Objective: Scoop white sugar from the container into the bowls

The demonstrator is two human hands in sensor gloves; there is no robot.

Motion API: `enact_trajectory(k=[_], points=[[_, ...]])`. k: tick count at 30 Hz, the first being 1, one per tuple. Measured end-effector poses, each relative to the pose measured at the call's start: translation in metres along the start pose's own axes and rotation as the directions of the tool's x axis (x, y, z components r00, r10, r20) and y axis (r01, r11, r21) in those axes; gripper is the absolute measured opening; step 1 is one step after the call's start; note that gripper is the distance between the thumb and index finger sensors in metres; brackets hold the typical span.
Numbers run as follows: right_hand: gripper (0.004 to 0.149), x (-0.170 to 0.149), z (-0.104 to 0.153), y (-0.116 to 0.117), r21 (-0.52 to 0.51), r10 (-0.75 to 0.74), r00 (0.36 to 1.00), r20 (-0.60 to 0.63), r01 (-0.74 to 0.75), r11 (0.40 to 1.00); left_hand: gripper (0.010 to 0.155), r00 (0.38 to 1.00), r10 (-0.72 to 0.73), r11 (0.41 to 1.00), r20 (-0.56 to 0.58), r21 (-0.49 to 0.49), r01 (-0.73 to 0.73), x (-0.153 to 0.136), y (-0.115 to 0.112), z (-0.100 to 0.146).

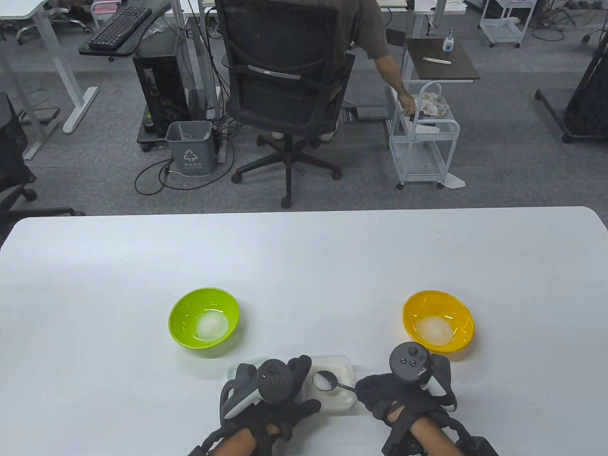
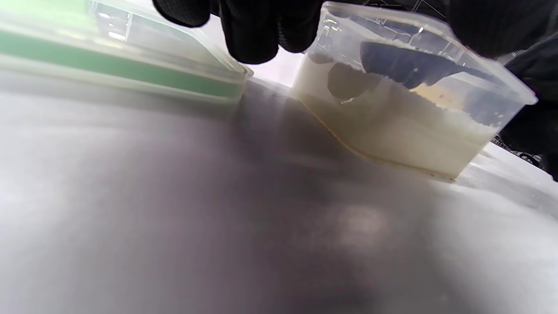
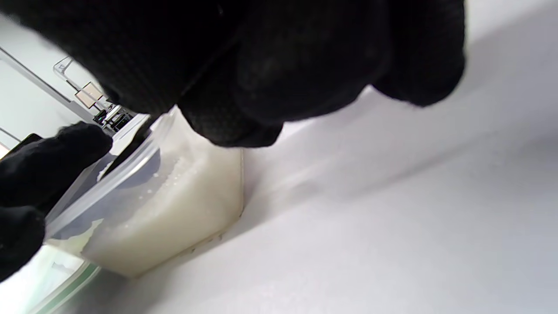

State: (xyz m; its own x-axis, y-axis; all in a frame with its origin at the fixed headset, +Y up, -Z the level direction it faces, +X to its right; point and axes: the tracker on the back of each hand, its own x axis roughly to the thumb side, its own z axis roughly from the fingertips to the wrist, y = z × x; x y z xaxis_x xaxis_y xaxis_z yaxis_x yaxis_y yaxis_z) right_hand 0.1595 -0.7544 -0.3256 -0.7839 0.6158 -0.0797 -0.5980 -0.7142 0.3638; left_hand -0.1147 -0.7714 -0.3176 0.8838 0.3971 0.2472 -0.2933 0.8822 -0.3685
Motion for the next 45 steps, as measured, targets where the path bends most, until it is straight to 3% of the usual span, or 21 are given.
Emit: enact_trajectory(k=[9,17,32,38,42,45], points=[[0.043,-0.009,-0.002,-0.002,0.029,-0.101,0.995,-0.002,0.101,0.994,0.09,1.0,0.012,1.0,-0.002,-0.003,-0.012,-0.001,0.0,0.0],[0.043,-0.023,0.001,-0.027,-0.02,-0.2,0.98,-0.015,0.2,0.98,0.09,1.0,0.015,1.0,-0.003,-0.001,-0.015,-0.001,0.0,0.0],[0.043,-0.09,0.012,-0.094,-0.349,-0.386,0.904,-0.185,0.307,0.886,0.09,1.0,0.011,1.0,-0.003,0.0,-0.011,-0.002,0.0,0.0],[0.043,-0.109,0.019,-0.108,-0.539,-0.375,0.879,-0.293,0.172,0.825,0.09,1.0,0.011,1.0,-0.002,-0.002,-0.011,-0.002,0.0,0.0],[0.043,-0.106,0.022,-0.112,-0.615,-0.207,0.902,-0.379,-0.078,0.784,0.09,1.0,0.008,1.0,-0.003,-0.001,-0.008,-0.002,0.0,0.0],[0.042,-0.097,0.022,-0.112,-0.628,-0.01,0.889,-0.457,-0.314,0.712,0.09,1.0,0.008,1.0,-0.002,-0.002,-0.008,-0.002,0.0,0.0]])
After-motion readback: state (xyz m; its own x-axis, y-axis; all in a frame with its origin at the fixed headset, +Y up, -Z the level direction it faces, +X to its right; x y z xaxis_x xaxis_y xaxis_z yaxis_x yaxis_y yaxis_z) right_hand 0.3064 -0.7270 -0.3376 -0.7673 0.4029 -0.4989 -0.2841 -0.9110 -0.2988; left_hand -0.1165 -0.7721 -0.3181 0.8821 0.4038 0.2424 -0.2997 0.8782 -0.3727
